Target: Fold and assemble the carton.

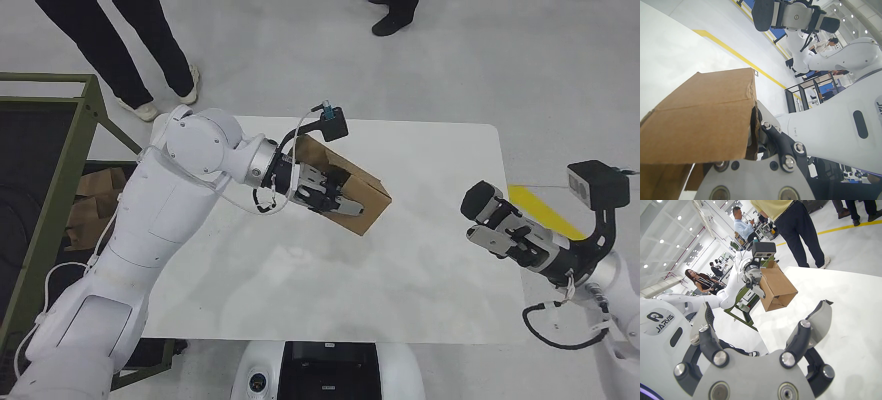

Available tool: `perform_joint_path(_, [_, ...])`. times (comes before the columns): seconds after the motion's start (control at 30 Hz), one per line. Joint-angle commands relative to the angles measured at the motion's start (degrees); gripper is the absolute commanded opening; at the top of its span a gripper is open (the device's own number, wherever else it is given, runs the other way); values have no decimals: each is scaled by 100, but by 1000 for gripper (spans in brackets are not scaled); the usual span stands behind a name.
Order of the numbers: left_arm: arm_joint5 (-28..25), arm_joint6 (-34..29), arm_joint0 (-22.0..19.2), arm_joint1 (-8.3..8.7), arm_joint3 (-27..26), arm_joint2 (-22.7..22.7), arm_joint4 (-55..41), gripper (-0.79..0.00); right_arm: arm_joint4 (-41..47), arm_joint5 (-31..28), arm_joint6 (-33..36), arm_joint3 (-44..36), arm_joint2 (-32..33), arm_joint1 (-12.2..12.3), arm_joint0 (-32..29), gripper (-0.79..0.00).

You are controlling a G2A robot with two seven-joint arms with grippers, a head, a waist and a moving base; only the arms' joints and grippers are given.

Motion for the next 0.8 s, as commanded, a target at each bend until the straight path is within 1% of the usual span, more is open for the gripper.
perform_joint_path(0.0, [0, -1, 0, 0, 0, 0, 0, -785, 0, 0, 0, 0, 0, 0, 0, 0])
perform_joint_path(0.17, [0, -1, 0, 0, 0, 0, 0, -785, 0, 0, 0, 0, 0, 0, 0, 0])
perform_joint_path(0.27, [-64, 77, 62, 6, -106, 97, 297, -785, 0, 0, 0, 0, 0, 0, 0, 0])
perform_joint_path(0.33, [-33, 34, -50, 37, -216, 178, 865, -785, 0, 0, 0, 0, 0, 0, 0, 0])
perform_joint_path(0.47, [-22, 22, -272, 94, -372, 397, 1474, -785, 0, 0, 0, 0, 0, 0, 0, 0])
perform_joint_path(0.6, [-17, 16, -658, 179, -502, 1005, 2030, -785, 0, 0, 0, 0, 0, 0, 0, 0])
perform_joint_path(0.7, [-138, 137, -1016, 281, -461, 1548, 2452, -785, 0, 0, 0, 0, 0, 0, 0, 0])
perform_joint_path(0.77, [-272, 270, -1242, 354, -373, 1903, 2499, -785, 0, 0, 0, 0, 0, 0, 0, 0])
